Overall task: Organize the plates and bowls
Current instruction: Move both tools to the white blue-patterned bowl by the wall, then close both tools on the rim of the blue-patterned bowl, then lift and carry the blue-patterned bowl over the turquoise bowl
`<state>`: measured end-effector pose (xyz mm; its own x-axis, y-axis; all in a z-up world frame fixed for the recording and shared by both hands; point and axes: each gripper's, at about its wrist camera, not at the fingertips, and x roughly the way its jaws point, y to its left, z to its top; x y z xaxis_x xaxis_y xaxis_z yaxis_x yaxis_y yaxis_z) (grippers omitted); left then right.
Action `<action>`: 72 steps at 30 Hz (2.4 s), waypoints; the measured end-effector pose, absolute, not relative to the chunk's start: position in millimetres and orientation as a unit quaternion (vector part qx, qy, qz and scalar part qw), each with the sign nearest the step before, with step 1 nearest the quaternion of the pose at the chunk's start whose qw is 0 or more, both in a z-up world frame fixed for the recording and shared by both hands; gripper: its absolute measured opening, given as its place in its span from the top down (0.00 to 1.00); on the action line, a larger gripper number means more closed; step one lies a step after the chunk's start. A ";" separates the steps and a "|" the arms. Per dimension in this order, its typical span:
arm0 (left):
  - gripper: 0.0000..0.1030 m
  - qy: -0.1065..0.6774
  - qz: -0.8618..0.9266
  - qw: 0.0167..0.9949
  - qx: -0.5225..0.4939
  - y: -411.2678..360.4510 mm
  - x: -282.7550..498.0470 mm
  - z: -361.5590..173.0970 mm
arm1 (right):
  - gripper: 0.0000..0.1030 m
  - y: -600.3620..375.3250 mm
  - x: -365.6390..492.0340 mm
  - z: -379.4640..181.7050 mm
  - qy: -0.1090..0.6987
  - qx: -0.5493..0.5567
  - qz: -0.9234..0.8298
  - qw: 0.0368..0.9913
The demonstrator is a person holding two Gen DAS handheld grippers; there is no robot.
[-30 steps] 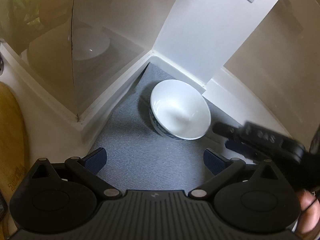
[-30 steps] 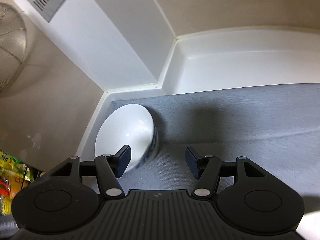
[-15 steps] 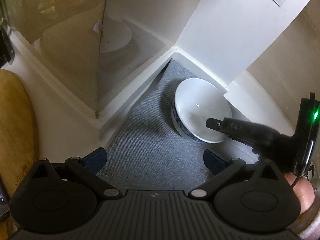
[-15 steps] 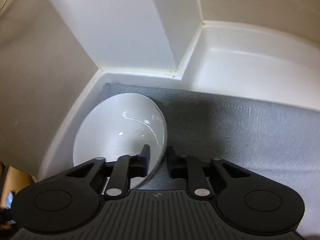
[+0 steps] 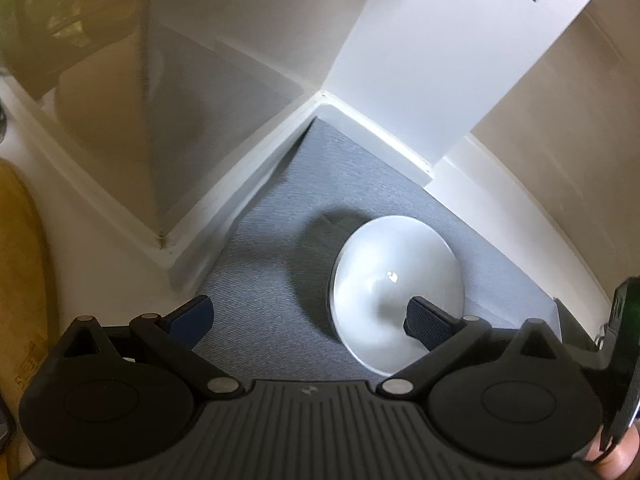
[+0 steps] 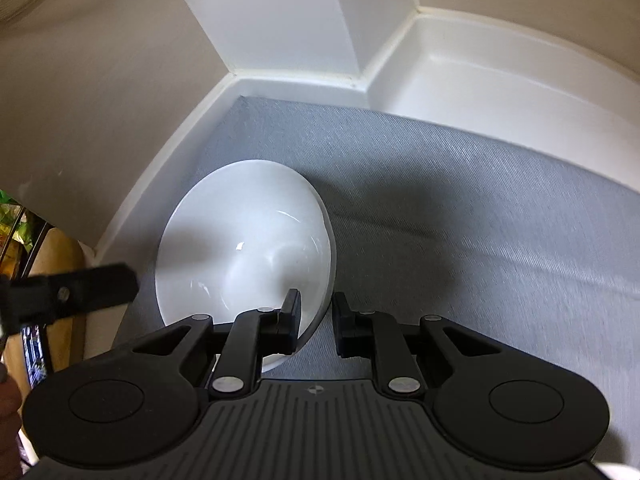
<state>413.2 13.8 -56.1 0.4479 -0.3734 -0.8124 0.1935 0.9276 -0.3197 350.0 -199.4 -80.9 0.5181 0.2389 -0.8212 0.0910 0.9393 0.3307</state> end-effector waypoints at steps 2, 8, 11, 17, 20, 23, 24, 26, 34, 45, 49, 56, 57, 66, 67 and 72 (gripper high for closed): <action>0.00 0.498 -0.174 0.846 -0.084 8.0 415.7 -57.6 | 0.78 -201.2 348.1 -80.8 0.485 0.178 0.040 0.855; 0.00 0.506 -0.186 0.840 -0.063 -9.2 429.2 -68.2 | 0.68 -201.6 350.7 -79.8 0.465 0.191 0.020 0.864; 0.00 0.518 -0.186 0.833 -0.059 -15.3 437.7 -77.1 | 0.66 -201.4 352.3 -81.8 0.464 0.188 0.010 0.865; 0.00 0.543 -0.175 0.819 -0.058 -18.2 453.0 -94.5 | 0.64 -203.2 358.4 -90.4 0.474 0.180 -0.003 0.862; 0.00 0.553 -0.168 0.814 -0.058 -18.7 457.8 -103.8 | 0.64 -203.0 361.8 -94.8 0.479 0.176 -0.007 0.860; 0.00 0.560 -0.167 0.809 -0.062 -17.6 461.7 -109.5 | 0.64 -203.4 363.5 -97.2 0.477 0.177 -0.009 0.861; 0.00 0.561 -0.166 0.809 -0.062 -17.4 462.3 -110.0 | 0.64 -203.7 363.6 -97.3 0.477 0.178 -0.009 0.861; 0.00 0.561 -0.166 0.809 -0.061 -18.1 463.9 -110.0 | 0.64 -204.6 364.0 -97.4 0.475 0.178 -0.011 0.862; 0.80 0.570 -0.201 0.795 -0.051 -20.3 463.9 -104.7 | 0.87 -201.7 365.3 -96.2 0.468 0.175 0.005 0.867; 0.88 0.560 -0.217 0.799 -0.024 -23.8 453.8 -92.9 | 0.88 -191.2 358.2 -85.7 0.456 0.168 0.007 0.874; 0.88 0.553 -0.220 0.803 -0.022 -24.6 447.8 -83.8 | 0.88 -191.6 354.1 -76.5 0.448 0.164 0.009 0.879; 0.88 0.537 -0.223 0.813 -0.015 -21.1 430.0 -68.9 | 0.88 -188.4 339.5 -59.0 0.436 0.162 0.011 0.885; 0.88 0.535 -0.224 0.815 -0.014 -20.3 426.9 -66.6 | 0.88 -187.8 337.2 -56.2 0.434 0.161 0.012 0.886; 0.87 0.517 -0.232 0.824 -0.016 -3.3 389.4 -45.7 | 0.88 -173.1 305.6 -32.5 0.417 0.151 0.013 0.896; 0.87 0.515 -0.232 0.825 -0.016 -1.0 386.1 -43.6 | 0.88 -170.8 302.7 -30.4 0.416 0.150 0.014 0.897; 0.87 0.506 -0.236 0.829 -0.021 16.1 371.3 -32.3 | 0.88 -156.2 285.6 -16.5 0.407 0.141 0.016 0.902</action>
<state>371.3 16.1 -32.3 0.3769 -0.4124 -0.8294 0.3704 0.8878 -0.2732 285.6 -156.2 -16.5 0.6689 0.1430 -0.7295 0.0870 0.9595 0.2678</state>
